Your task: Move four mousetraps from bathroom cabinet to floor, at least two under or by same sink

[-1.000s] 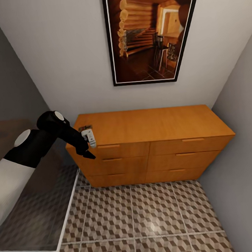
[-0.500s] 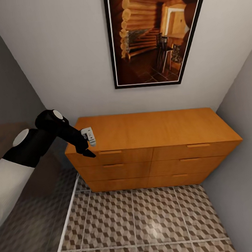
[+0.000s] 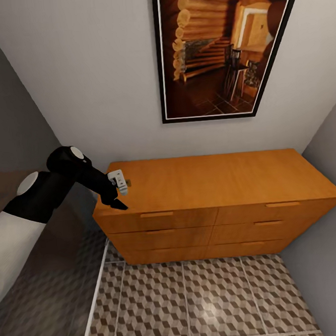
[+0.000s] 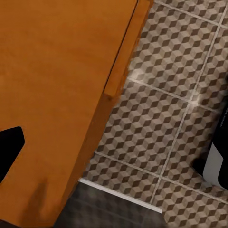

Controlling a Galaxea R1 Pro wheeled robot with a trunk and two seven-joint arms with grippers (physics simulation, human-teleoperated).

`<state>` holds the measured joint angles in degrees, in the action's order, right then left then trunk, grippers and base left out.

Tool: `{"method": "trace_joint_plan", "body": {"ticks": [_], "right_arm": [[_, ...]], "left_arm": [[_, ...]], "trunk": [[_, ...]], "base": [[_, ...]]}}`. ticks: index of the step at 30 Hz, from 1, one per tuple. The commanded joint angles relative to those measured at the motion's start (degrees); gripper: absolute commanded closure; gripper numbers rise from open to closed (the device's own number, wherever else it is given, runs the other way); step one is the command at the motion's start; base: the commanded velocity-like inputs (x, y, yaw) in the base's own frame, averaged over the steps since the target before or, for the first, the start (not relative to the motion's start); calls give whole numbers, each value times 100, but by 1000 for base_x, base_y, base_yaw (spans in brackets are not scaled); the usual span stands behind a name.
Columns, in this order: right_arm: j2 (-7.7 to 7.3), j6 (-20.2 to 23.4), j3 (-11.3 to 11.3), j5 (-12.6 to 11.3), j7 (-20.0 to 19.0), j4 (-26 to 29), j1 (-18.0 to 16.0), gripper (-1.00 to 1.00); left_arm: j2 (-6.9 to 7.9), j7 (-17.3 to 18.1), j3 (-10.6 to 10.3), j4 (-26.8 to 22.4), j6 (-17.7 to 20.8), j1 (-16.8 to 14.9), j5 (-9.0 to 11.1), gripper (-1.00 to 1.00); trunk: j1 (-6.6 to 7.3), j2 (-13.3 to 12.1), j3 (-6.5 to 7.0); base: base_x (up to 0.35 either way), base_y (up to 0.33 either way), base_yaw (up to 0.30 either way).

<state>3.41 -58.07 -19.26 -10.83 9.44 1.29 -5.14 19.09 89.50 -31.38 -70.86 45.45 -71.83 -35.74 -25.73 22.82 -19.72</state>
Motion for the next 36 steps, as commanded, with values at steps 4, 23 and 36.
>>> {"method": "trace_joint_plan", "body": {"ticks": [4, 23, 36], "right_arm": [[6, -20, -51, -51, 5, -5, -4, 100], [10, -57, -51, -51, 5, -4, -4, 100], [6, -64, -51, -48, 4, -5, -4, 100]], "left_arm": [[0, 50, -8, -3, 61, -6, -58, -100], [-42, 50, -8, 10, 69, -6, -170, -100], [-122, 50, -39, 33, 69, -6, -171, -100]], "trunk": [[-5, 10, -9], [-5, 10, -9], [-5, 10, -9]], "base": [[194, 149, 0], [210, 83, 0], [248, 1, 0]]}}
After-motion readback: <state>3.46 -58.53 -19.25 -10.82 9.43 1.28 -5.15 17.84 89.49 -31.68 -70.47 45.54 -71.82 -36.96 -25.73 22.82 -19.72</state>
